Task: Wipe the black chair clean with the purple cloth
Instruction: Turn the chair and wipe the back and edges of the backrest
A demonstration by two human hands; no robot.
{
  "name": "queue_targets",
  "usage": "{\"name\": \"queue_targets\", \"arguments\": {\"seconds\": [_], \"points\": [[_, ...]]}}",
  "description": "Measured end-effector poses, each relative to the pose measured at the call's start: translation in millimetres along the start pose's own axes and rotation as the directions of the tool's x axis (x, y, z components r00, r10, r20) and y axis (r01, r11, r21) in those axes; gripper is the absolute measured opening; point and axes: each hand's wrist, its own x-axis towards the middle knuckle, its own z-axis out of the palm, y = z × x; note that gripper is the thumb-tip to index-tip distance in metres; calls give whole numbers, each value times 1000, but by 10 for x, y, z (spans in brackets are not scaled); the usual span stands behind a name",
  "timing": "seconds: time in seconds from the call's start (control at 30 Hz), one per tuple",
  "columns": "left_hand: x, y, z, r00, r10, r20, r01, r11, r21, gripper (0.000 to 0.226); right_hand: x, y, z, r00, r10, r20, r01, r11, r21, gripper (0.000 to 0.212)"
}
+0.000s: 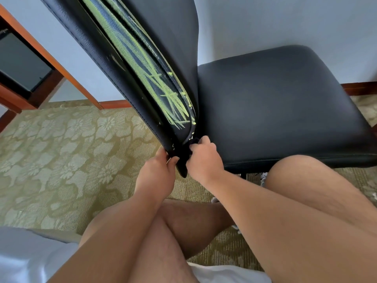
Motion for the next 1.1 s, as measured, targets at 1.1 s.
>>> {"name": "queue_targets", "arguments": {"seconds": [1.1], "points": [[-214,198,-192,992,-79,100,84,995,-51,50,-183,68,-201,989,141,55,-148,833,533,35]]}}
